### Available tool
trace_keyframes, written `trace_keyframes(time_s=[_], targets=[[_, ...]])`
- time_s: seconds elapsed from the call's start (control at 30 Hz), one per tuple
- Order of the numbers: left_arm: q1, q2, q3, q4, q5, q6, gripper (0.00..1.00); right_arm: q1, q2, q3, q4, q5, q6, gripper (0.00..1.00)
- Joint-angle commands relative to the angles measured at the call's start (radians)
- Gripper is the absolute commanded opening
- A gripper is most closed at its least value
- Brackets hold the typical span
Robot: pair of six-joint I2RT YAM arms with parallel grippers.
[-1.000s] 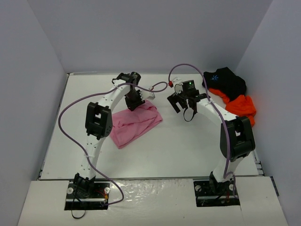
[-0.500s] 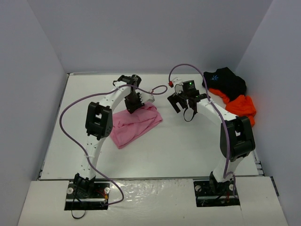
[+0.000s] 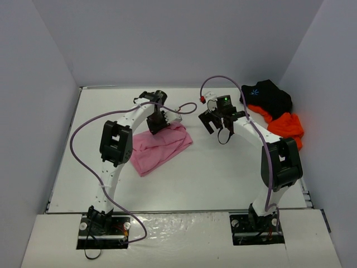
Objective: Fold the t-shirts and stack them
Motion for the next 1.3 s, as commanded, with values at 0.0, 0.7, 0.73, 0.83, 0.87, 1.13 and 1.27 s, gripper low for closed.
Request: trace_keyframes(time_s=[0.0, 0.7, 0.73, 0.83, 0.87, 1.13, 1.27], targets=[[-0.007, -0.087, 0.034, 0.017, -0.026, -0.017, 0.16, -0.004, -0.005, 0.007, 0.047, 0.014, 0.003, 0.93], [-0.004, -0.396, -0.093, 0.326, -0.211, -0.174, 0.0, -0.003, -0.024, 0.0, 0.044, -0.084, 0.002, 0.96], [-0.004, -0.405, -0.098, 0.335, -0.213, -0.174, 0.0, -0.003, -0.026, 0.001, 0.045, -0.094, 0.001, 0.96], [-0.003, -0.481, -0.106, 0.326, -0.259, -0.171, 0.0, 0.002, -0.044, 0.022, 0.051, -0.14, 0.002, 0.97], [-0.002, -0.51, -0.104, 0.316, -0.277, -0.171, 0.0, 0.005, -0.051, 0.034, 0.056, -0.168, 0.007, 0.97], [0.018, -0.663, -0.174, 0.318, -0.35, -0.186, 0.0, 0.019, 0.103, 0.268, 0.039, -0.427, 0.152, 0.96], [0.049, -0.691, -0.2, 0.323, -0.34, -0.198, 0.0, 0.049, 0.213, 0.413, -0.019, -0.49, 0.172, 0.95]])
